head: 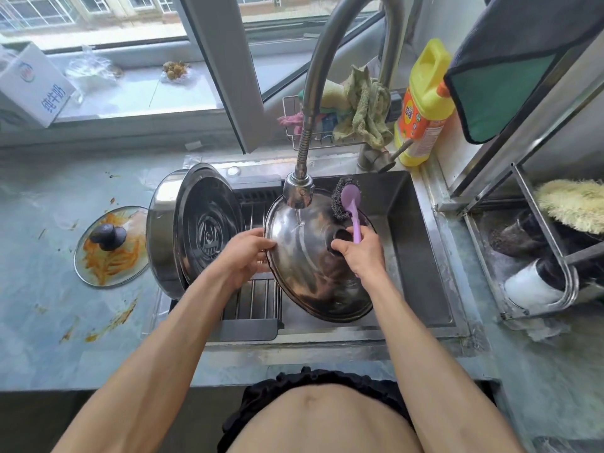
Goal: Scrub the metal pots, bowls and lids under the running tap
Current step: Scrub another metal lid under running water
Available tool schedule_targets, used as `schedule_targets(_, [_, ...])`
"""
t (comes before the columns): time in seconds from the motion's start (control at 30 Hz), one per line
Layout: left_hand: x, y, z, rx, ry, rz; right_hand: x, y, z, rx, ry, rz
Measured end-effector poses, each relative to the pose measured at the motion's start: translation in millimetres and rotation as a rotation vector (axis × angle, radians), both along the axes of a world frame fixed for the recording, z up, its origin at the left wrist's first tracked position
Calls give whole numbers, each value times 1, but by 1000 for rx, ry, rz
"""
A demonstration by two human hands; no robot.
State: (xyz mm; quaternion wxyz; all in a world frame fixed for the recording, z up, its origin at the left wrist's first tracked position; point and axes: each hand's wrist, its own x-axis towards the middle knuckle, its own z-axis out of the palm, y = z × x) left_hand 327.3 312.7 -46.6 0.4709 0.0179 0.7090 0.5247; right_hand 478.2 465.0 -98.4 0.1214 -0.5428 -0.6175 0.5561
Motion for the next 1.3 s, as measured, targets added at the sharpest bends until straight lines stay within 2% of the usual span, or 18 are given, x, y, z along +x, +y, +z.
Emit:
schedule_targets(0.17, [18, -1, -15, 56, -75, 105, -2, 5, -4, 18, -80, -68])
schedule_targets(0.3, [41, -13, -30, 46, -77, 5, -5, 6, -4, -33, -139, -86])
schedule_targets(0.4, [51, -20, -39, -10, -37, -119, -3, 9, -4, -135, -102, -174])
schedule_targets(0.53, [45, -21, -39, -69, 36, -197, -5, 7, -8, -117, -48, -171])
schedule_targets(0.73, [10, -5, -25, 2, 69, -29, -1, 10, 2, 25, -22, -10])
schedule_targets(0.87, [-4, 5, -20, -5, 67, 4, 2, 13, 2, 96, 12, 86])
schedule_targets(1.1, [32, 0, -39, 30, 9, 112, -5, 12, -5, 127, -132, -43])
schedule_targets(1.3, [50, -18, -52, 79, 7, 105, -3, 16, -11, -17, -283, -46])
